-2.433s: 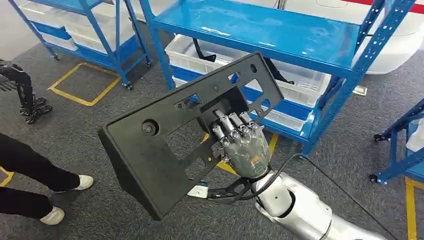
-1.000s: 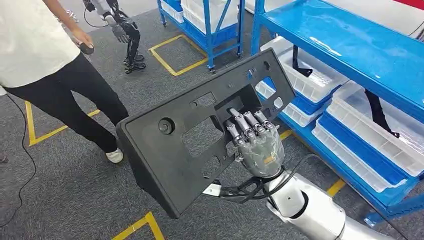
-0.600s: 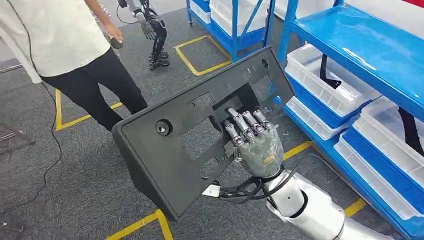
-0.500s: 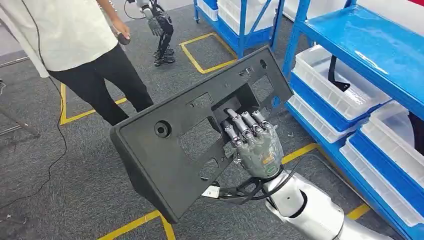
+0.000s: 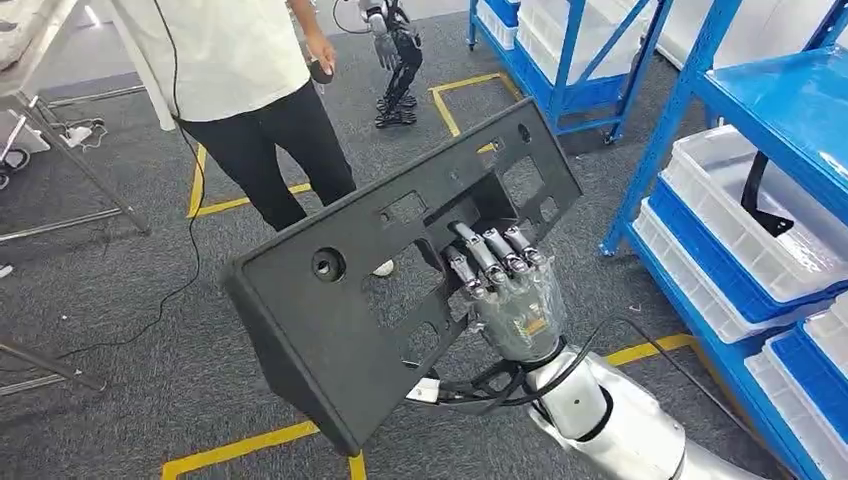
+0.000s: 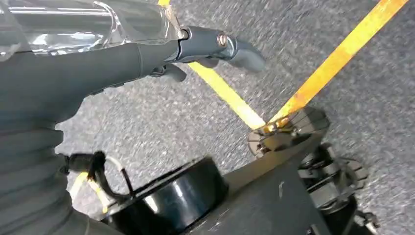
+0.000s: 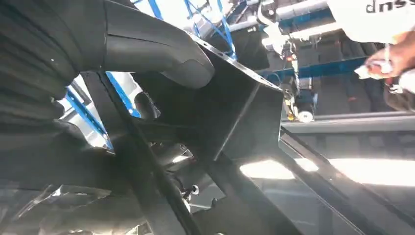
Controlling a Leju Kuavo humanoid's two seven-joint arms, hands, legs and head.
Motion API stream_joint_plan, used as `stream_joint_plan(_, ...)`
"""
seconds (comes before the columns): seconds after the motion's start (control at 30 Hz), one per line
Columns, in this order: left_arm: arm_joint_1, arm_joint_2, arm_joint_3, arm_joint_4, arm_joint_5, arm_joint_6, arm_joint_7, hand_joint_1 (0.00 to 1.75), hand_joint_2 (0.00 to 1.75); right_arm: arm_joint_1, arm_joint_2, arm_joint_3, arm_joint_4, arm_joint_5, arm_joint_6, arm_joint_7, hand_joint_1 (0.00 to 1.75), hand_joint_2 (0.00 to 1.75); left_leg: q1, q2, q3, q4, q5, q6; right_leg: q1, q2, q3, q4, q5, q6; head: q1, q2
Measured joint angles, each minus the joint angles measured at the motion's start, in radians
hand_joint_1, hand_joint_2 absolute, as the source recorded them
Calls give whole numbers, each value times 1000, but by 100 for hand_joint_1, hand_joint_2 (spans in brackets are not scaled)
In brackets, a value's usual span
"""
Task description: Take the parts from the cabinet and place them on the table.
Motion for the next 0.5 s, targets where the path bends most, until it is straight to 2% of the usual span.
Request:
stream_joint_plan(0.03, 3, -2, 0, -2, -2, -1, 0, 0, 175, 0, 1, -3, 0, 0, 1, -2, 175, 175, -7, 49, -12, 26, -14, -6, 3, -4, 5, -2, -2, -6, -3, 0)
stream_joint_plan(0.07, 0, -2, 0, -2, -6, -2, 0, 0, 175, 1, 2, -5, 0, 0, 2, -2, 175, 175, -4, 81, -37, 79, -39, -13, 3, -11, 7, -2, -4, -12, -4, 0)
stream_joint_plan(0.1, -3, -2, 0, -2, -9, -3, 0, 0, 175, 1, 2, -8, 0, 0, 2, -2, 175, 175, 1, 100, -79, 160, -72, -19, 6, -21, 8, -1, -5, -14, -4, 0)
stream_joint_plan(0.13, -7, -2, 0, -2, -12, -5, 1, 0, 175, 2, 3, -9, 0, 0, 1, -3, 175, 175, 4, 112, -129, 250, -106, -22, 8, -35, 9, -1, -8, -14, -4, 0)
stream_joint_plan(0.17, -11, -2, 1, -3, -15, -5, 0, 0, 175, 6, 3, -10, 0, 0, 0, -5, 175, 175, 6, 116, -165, 312, -122, -23, 10, -47, 10, -1, -12, -14, -4, 0)
stream_joint_plan(0.2, -14, -2, 1, -3, -18, -5, 0, 0, 175, 10, 3, -11, 0, 0, 0, -6, 175, 175, 6, 118, -176, 325, -115, -22, 11, -59, 13, -1, -14, -14, -4, 0)
stream_joint_plan(0.23, -14, -2, 2, -3, -21, -5, 1, 0, 175, 13, 4, -12, 0, 0, -1, -8, 175, 175, 5, 118, -163, 291, -90, -18, 13, -70, 17, -1, -18, -14, -4, 0)
stream_joint_plan(0.27, -12, -2, 1, -3, -23, -6, 2, 0, 175, 14, 6, -13, 0, 0, -3, -8, 175, 175, 2, 122, -124, 214, -48, -10, 14, -81, 22, -2, -22, -14, -4, 0)
stream_joint_plan(0.3, -9, -1, 1, -3, -28, -6, 2, 0, 175, 13, 7, -15, 0, 0, -5, -8, 175, 175, -5, 139, -72, 109, 0, 0, 15, -91, 28, -2, -25, -13, -4, 0)
stream_joint_plan(0.33, -6, 0, 0, -3, -32, -11, 2, 0, 175, 13, 7, -19, 0, 0, -8, -8, 175, 175, -19, 195, -24, 14, 35, 13, 15, -100, 35, -5, -28, -13, -4, 0)
stream_joint_plan(0.37, -10, 3, 0, -3, -35, -11, 2, 0, 175, 15, 7, -25, 0, 0, -9, -8, 175, 175, -32, 215, -16, -10, 18, 11, 19, -112, 39, -8, -31, -7, -4, 0)
stream_joint_plan(0.47, -13, 9, 0, -3, -42, -13, 3, 0, 175, 18, 8, -28, 0, 0, -12, -8, 175, 175, -41, 183, -22, -16, 18, 21, 13, -143, 45, -17, -36, 4, -4, 0)
stream_joint_plan(0.5, -12, 14, 0, -3, -44, -14, 3, 0, 175, 18, 10, -30, 0, 0, -13, -6, 175, 175, -43, 167, -4, -35, 23, 30, 14, -154, 57, -25, -39, 12, -3, 0)
